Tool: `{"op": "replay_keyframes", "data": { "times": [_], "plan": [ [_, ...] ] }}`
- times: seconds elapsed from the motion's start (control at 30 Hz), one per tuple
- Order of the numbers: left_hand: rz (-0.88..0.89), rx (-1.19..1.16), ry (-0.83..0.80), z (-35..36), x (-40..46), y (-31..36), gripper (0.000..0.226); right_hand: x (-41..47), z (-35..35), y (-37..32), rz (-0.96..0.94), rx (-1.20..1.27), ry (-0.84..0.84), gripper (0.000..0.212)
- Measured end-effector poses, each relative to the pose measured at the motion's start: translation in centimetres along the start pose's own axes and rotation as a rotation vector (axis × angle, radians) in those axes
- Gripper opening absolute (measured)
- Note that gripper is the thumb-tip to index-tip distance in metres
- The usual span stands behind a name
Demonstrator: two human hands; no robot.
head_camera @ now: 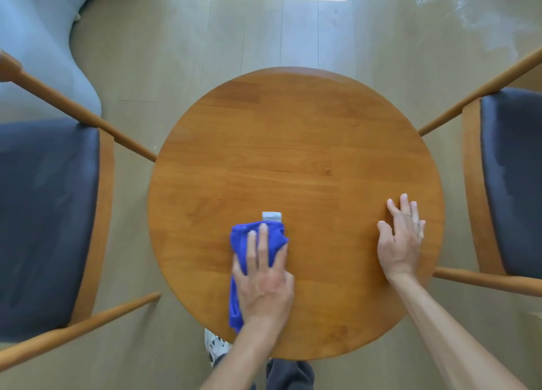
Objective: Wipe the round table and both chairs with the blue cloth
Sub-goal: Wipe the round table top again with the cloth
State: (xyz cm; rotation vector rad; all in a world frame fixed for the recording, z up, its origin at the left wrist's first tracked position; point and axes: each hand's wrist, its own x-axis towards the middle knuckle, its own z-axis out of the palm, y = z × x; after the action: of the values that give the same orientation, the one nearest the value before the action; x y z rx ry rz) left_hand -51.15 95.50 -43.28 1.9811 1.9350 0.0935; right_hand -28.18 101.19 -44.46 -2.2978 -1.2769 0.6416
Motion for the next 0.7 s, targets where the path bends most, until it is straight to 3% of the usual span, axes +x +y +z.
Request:
{"op": "replay_keyframes", "data": {
  "times": [0.13,0.27,0.33,0.43,0.53,0.7],
  "plan": [
    [-0.010,-0.177,-0.014,0.0,1.4,7.0,0.043,-0.1,-1.0,-1.2,0.050,0.063,-0.077,0.050],
    [0.078,-0.386,0.110,-2.2,1.3,1.0,0.041,-6.7,1.4,-5.3,-0.061,0.052,-0.051,0.046],
    [-0.021,-0.295,0.122,-3.1,1.7,-4.3,0.046,-11.4,4.2,-8.1,-0.096,-0.026,-0.096,0.060],
    [-0.229,-0.053,-0.027,-3.6,2.1,-10.2,0.060,-15.1,8.1,-12.0,-0.048,-0.244,-0.161,0.077],
    [-0.197,0.077,-0.107,-2.9,2.0,-11.6,0.066,-15.0,9.4,-12.3,-0.042,-0.376,-0.137,0.080],
    [-0.222,0.096,-0.054,-1.7,1.9,-11.4,0.066,-12.9,5.5,-4.2,-0.643,-0.402,-0.178,0.069]
  ]
}}
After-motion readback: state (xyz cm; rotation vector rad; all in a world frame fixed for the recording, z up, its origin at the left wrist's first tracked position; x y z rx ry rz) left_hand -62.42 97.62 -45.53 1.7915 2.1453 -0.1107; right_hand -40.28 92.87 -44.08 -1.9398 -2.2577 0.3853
